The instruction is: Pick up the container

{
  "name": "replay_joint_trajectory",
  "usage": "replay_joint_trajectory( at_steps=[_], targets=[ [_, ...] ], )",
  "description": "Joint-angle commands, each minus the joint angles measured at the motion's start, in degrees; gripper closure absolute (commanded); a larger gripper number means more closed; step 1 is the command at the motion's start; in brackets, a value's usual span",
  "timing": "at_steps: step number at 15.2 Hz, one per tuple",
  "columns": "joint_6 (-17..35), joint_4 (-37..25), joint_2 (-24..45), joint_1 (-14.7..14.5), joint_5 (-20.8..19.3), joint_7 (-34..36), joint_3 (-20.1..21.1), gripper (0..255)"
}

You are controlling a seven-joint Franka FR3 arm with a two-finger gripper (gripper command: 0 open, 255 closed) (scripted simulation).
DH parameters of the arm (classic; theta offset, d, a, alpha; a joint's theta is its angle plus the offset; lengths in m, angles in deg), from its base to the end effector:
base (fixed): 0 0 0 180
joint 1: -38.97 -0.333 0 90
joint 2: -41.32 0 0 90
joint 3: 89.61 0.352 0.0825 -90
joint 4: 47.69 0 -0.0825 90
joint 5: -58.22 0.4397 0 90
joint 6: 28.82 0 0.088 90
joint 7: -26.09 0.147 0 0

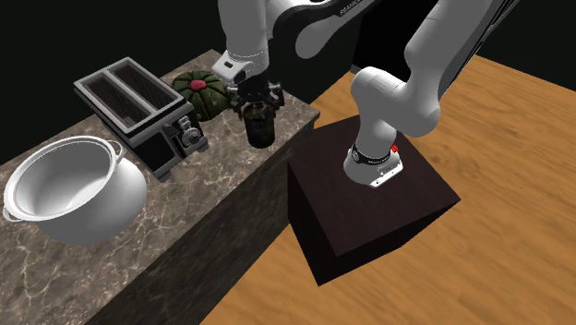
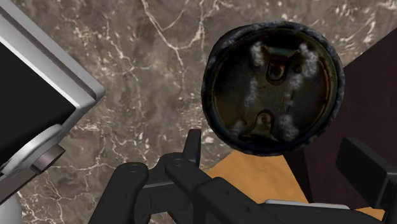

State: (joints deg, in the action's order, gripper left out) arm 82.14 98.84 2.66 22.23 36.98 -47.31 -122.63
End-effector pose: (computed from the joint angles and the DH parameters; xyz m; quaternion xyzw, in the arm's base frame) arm 0.3776 -0.1396 0.4158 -0.8128 -0.5826 0.0011 0.0028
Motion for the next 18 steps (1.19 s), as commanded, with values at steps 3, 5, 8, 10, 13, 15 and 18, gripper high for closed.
replay_joint_trajectory(
  at_steps=[3,5,8,10,13,15,18],
  targets=[
    [3.2,2.2,0.9,0.1,-0.7,-0.1,-1.1,0],
    [3.3,2.3,1.0,0.0,-0.7,0.0,-1.1,255],
    [3.4,2.4,1.0,0.0,-0.7,0.0,-1.1,255],
    [3.3,2.3,1.0,0.0,-0.7,0.0,-1.1,255],
    [3.3,2.2,1.1,-0.1,-0.6,0.1,-1.0,255],
    [2.3,1.6,0.6,0.1,-0.5,-0.1,-0.8,255],
    [-0.2,-0.1,-0.1,0.0,0.0,-0.1,0.1,255]
  ],
)
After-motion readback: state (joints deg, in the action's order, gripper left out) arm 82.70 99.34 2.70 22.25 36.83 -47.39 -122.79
